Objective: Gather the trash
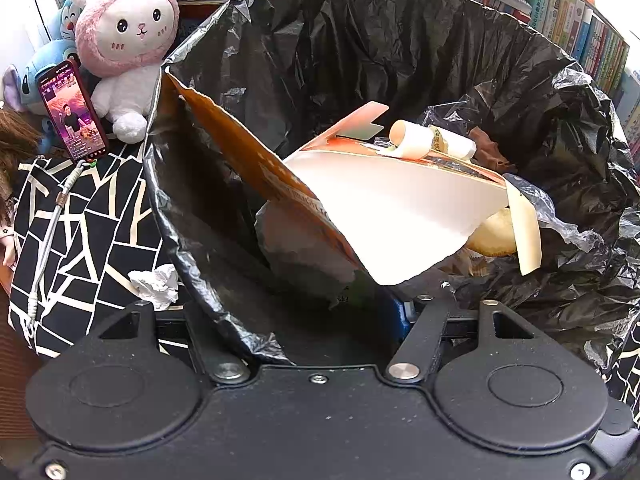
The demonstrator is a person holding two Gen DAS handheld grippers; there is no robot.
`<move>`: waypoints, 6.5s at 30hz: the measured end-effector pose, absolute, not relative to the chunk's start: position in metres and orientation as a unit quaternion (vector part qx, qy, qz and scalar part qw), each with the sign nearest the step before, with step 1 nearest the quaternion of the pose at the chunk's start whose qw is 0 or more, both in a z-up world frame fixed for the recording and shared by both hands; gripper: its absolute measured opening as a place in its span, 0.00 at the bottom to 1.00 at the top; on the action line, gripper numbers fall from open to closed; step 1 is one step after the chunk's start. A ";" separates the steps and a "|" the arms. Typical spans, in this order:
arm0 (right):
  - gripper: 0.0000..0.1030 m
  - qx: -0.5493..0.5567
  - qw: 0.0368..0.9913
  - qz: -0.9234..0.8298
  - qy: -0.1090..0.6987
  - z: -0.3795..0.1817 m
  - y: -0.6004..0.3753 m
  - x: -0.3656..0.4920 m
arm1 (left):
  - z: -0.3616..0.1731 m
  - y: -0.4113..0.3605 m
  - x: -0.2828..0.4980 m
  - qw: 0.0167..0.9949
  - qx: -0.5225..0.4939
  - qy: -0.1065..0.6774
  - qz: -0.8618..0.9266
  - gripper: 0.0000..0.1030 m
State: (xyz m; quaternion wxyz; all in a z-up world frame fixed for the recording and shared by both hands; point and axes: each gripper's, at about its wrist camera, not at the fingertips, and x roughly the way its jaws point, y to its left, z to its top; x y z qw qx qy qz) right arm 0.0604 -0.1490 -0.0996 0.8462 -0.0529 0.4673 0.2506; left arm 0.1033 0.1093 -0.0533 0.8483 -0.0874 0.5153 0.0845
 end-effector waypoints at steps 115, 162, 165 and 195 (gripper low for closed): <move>0.82 -0.038 0.870 0.195 0.451 -0.109 -0.147 0.040 | -0.060 0.106 0.096 0.845 -0.062 0.525 0.082 0.62; 0.30 0.048 0.923 0.138 0.355 0.013 -0.202 0.098 | -0.053 0.107 0.100 0.849 -0.072 0.517 0.081 0.62; 0.30 0.050 0.935 0.164 0.310 0.050 -0.198 0.103 | -0.053 0.107 0.101 0.849 -0.075 0.516 0.082 0.62; 0.78 0.011 0.924 0.267 0.273 0.084 -0.138 0.110 | -0.052 0.109 0.103 0.849 -0.081 0.517 0.072 0.63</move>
